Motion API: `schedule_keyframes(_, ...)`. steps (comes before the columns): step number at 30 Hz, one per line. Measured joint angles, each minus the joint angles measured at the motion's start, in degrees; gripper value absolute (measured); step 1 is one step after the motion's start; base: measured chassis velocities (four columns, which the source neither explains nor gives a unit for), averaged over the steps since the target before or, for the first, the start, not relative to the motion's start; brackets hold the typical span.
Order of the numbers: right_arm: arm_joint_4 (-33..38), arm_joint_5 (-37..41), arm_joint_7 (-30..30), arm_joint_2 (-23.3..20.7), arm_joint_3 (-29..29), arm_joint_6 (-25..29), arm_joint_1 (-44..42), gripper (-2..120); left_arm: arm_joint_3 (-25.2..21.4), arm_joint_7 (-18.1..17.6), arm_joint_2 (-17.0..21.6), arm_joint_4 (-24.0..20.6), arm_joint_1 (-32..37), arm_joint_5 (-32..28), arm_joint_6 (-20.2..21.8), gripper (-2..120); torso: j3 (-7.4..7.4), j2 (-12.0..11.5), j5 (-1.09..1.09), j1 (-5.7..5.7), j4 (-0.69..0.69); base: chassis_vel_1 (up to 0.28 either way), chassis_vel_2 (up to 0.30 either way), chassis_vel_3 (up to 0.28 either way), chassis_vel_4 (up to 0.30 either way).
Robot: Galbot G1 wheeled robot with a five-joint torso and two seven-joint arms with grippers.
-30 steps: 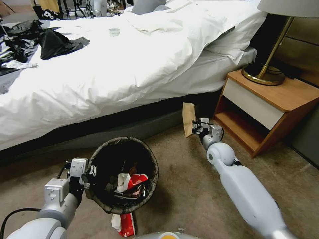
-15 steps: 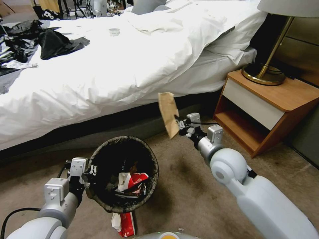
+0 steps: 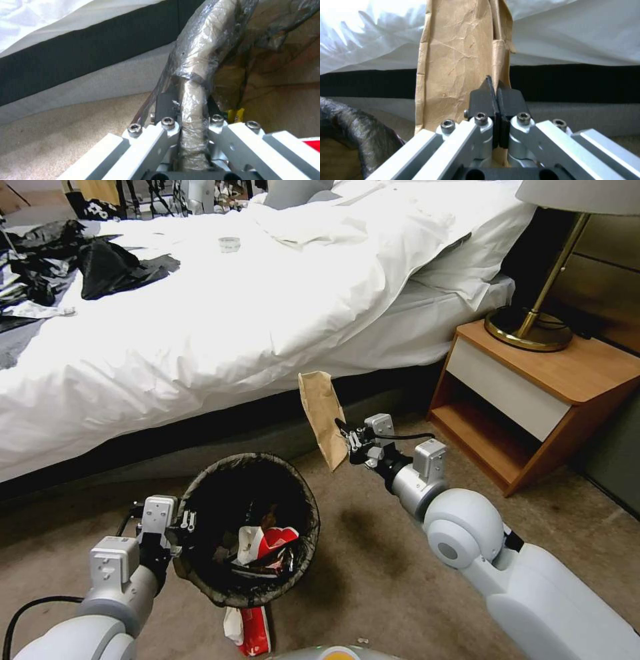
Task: Pick up the trash bin, then pick up the garbage from the floor and place it into the trash bin.
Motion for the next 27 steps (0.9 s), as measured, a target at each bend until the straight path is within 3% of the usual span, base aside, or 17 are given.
schedule_keyframes(3, -0.14, -0.07, -0.02, 0.05, 0.02, 0.03, 0.03, 0, 0.0, 0.0, 0.0, 0.0, -0.01, 0.0, 0.0, 0, 0.0, 0.0, 0.0, 0.0, 0.0, 0.0, 0.0, 0.0, 0.0)
schedule_keyframes(4, 0.67, -2.03, -0.03, 0.62, -1.76, 0.23, 0.91, 0, 0.02, -0.03, 0.0, 0.0, -0.29, 0.04, 0.02, 0, 0.01, 0.0, -0.01, 0.0, -0.05, 0.0, 0.0, 0.0, 0.0)
schedule_keyframes(6, 1.42, -2.94, -0.16, 1.17, -4.1, 0.49, 1.56, 0, 0.04, -0.01, -0.02, 0.0, -0.43, 0.05, 0.02, 0, 0.0, 0.0, -0.01, 0.0, -0.03, 0.0, 0.0, 0.0, 0.0)
schedule_keyframes(8, 1.35, -5.22, -0.39, 2.69, -12.66, 0.6, 2.33, 0, 0.04, -0.03, -0.12, 0.0, -0.59, 0.11, 0.05, 0, 0.0, 0.0, 0.01, 0.0, 0.02, 0.0, 0.0, 0.0, 0.0)
schedule_keyframes(13, 0.51, -6.45, -0.23, 3.74, -16.81, 0.33, 2.5, 0, -0.08, -0.13, -0.16, 0.0, -0.59, 0.13, 0.06, 0, 0.0, 0.0, 0.01, 0.0, 0.0, 0.0, 0.0, 0.0, 0.0)
schedule_keyframes(19, 0.3, -6.77, 0.48, 4.09, -18.3, -0.24, 2.5, 12, -0.1, 0.0, -0.18, 0.0, -0.57, 0.06, 0.06, 0, 0.0, 0.0, 0.0, 0.0, -0.01, 0.0, 0.0, 0.0, 0.0)
schedule_keyframes(21, 0.58, -6.77, 0.95, 4.1, -18.87, -0.37, 2.77, 27, -0.08, 0.05, -0.23, 0.0, -0.56, 0.05, 0.08, 0, 0.0, 0.0, 0.0, 0.0, 0.0, 0.0, 0.0, 0.0, 0.0)
schedule_keyframes(27, 1.71, -6.44, 1.04, 3.48, -19.48, -0.85, 2.98, 47, 0.0, 0.17, -0.17, 0.0, -0.71, 0.05, 0.09, 0, 0.0, 0.0, 0.0, 0.0, -0.01, 0.0, 0.0, 0.0, 0.0)
